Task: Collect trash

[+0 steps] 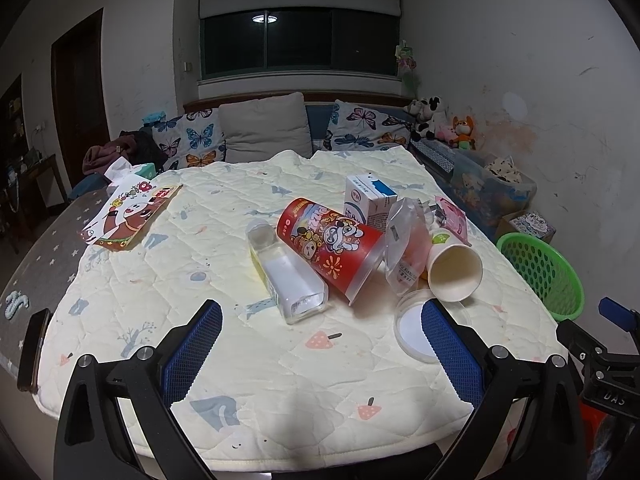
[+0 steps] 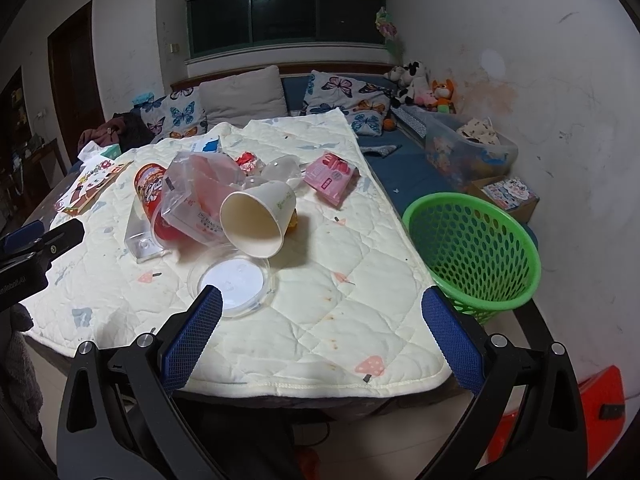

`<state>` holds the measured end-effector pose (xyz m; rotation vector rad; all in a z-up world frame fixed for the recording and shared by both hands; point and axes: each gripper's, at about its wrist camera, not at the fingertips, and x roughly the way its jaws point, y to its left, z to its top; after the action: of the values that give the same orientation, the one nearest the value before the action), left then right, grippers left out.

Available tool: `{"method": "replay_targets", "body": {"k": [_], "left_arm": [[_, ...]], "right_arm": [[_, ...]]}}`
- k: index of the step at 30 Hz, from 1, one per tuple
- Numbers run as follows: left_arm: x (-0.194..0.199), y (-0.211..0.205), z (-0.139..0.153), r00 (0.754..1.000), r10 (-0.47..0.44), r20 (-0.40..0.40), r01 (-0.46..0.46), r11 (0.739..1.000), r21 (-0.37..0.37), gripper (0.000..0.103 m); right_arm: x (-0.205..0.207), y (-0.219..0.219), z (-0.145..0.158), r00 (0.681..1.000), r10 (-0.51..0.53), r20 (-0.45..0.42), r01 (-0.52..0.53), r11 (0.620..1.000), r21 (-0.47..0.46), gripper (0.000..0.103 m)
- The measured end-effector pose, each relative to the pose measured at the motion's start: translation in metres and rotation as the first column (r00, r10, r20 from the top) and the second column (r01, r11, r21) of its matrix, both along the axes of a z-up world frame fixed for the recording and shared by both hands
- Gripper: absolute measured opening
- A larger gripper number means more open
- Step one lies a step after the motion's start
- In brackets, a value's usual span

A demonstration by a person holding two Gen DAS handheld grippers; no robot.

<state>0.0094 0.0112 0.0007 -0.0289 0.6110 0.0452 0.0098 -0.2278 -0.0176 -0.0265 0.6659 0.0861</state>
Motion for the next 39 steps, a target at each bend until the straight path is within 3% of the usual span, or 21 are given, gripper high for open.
{"method": "replay_targets", "body": {"k": [21,39], "left_arm": [[0.015,0.001,-0.003,1.0,0.007,-0.017,-0.007,1.0,0.01,0.097],[0.041,0.027,-0.007,0.997,0.058,-0.046,-0.058,0.998,0.008,0.097]], "right_arm": [[0.017,0.002,-0.004,1.0,0.026,-0.008,-0.026,1.0,0.015,0.099],[0.055,0.008,-0.005,0.996,0.082,-0.041,-0.08,0.995,0.054,0.099]]}}
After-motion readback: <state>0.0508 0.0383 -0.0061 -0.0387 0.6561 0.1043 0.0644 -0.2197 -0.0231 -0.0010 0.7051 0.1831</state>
